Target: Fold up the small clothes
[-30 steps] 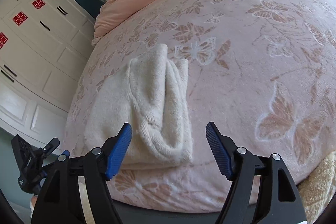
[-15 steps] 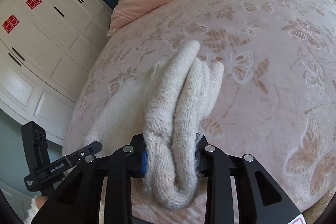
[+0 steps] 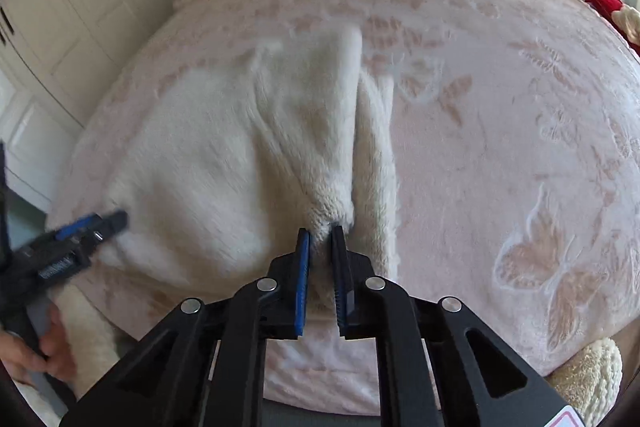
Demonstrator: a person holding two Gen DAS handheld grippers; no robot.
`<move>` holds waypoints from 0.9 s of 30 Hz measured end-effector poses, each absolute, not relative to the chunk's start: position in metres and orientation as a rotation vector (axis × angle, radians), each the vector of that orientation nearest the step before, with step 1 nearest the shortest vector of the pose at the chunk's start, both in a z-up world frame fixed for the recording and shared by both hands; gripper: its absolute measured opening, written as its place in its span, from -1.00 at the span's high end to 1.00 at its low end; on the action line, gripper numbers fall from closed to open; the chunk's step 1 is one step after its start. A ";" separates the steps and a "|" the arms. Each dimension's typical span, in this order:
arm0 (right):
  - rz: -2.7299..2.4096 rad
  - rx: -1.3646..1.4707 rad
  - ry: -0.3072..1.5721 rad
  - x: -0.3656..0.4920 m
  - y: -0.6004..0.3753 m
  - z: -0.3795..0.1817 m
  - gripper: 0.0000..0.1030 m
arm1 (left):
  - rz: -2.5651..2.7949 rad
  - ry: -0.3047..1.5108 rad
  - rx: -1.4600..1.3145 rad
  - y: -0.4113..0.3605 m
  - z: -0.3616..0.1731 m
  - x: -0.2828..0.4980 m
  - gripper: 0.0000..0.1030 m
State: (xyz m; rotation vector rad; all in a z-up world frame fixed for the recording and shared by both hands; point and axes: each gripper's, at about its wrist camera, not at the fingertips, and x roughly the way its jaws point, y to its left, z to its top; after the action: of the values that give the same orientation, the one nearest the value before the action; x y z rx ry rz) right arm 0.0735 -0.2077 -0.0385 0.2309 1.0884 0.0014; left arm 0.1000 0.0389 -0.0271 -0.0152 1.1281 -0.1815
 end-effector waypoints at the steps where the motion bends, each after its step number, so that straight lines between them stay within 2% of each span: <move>1: -0.001 0.233 1.071 0.072 -0.208 -0.035 0.82 | -0.166 1.134 -0.018 0.039 -0.034 0.100 -0.46; 7: -0.018 0.346 0.998 0.051 -0.222 0.034 0.80 | -0.142 1.064 0.058 0.031 0.013 0.079 -0.43; 8: -0.036 0.344 0.981 0.044 -0.222 0.042 0.73 | -0.145 1.045 0.057 0.029 0.022 0.074 -0.46; 9: -0.051 0.338 0.969 0.037 -0.221 0.048 0.67 | -0.144 1.029 0.046 0.028 0.030 0.069 -0.50; 11: -0.093 0.321 0.965 0.025 -0.215 0.054 0.59 | -0.124 0.996 0.045 0.022 0.042 0.058 -0.75; 13: -0.135 0.322 0.963 0.012 -0.210 0.055 0.31 | -0.099 0.963 0.065 0.014 0.051 0.049 -0.77; 14: -0.154 0.324 0.961 0.004 -0.208 0.054 0.07 | -0.099 0.951 0.072 0.010 0.053 0.044 -0.79; 15: -0.162 0.326 0.960 -0.002 -0.205 0.054 0.03 | -0.102 0.946 0.078 0.005 0.054 0.040 -0.79; 27: -0.173 0.246 0.949 -0.018 -0.193 0.052 -0.03 | -0.084 0.944 0.120 -0.014 0.045 0.011 -0.80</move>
State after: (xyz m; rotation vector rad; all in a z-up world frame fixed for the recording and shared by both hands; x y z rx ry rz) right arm -0.0184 -0.1927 0.0520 0.2455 0.9494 -0.1735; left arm 0.0109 -0.0143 0.0448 0.1196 0.9436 -0.0845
